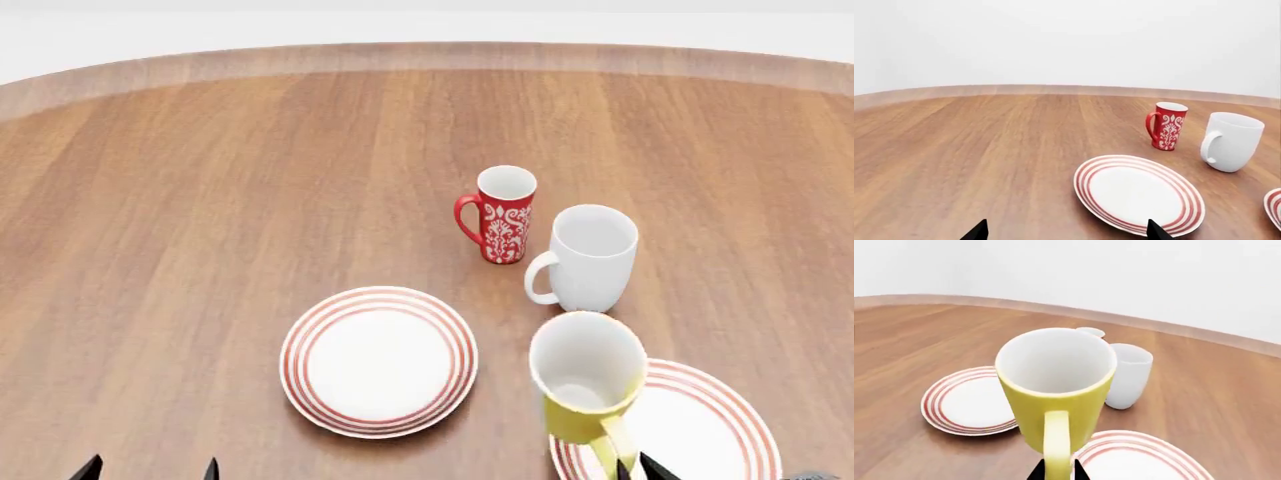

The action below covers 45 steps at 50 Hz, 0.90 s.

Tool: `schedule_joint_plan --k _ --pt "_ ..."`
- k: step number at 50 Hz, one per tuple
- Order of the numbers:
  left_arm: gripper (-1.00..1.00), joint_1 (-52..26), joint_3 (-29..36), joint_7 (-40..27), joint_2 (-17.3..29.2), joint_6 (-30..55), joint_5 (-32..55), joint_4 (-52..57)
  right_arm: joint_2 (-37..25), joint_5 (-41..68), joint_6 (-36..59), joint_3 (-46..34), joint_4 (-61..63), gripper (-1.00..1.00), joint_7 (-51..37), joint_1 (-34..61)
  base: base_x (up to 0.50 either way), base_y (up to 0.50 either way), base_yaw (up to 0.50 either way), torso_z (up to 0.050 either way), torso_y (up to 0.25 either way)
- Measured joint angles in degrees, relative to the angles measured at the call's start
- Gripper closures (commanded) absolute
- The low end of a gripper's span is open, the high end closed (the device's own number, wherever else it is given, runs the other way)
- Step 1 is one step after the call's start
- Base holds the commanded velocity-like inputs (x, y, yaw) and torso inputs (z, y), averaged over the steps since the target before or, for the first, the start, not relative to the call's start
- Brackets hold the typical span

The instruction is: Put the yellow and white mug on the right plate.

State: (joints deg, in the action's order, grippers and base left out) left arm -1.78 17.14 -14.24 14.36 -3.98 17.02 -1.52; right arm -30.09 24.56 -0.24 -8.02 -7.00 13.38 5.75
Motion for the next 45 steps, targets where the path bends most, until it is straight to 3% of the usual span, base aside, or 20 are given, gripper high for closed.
schedule_joint_plan --k 24,45 --pt "-1.00 -0.22 0.66 -0.34 0.45 -0.01 0.22 0.28 2.12 0.45 4.23 3.75 -5.11 1.00 -8.95 3.72 0.00 0.00 0.00 0.000 0.000" --pt "-1.00 -0.23 0.89 -0.79 0.62 -0.59 0.47 -0.33 3.20 -0.53 3.64 3.74 -9.03 1.00 -10.52 5.11 0.00 0.00 0.00 0.000 0.000"
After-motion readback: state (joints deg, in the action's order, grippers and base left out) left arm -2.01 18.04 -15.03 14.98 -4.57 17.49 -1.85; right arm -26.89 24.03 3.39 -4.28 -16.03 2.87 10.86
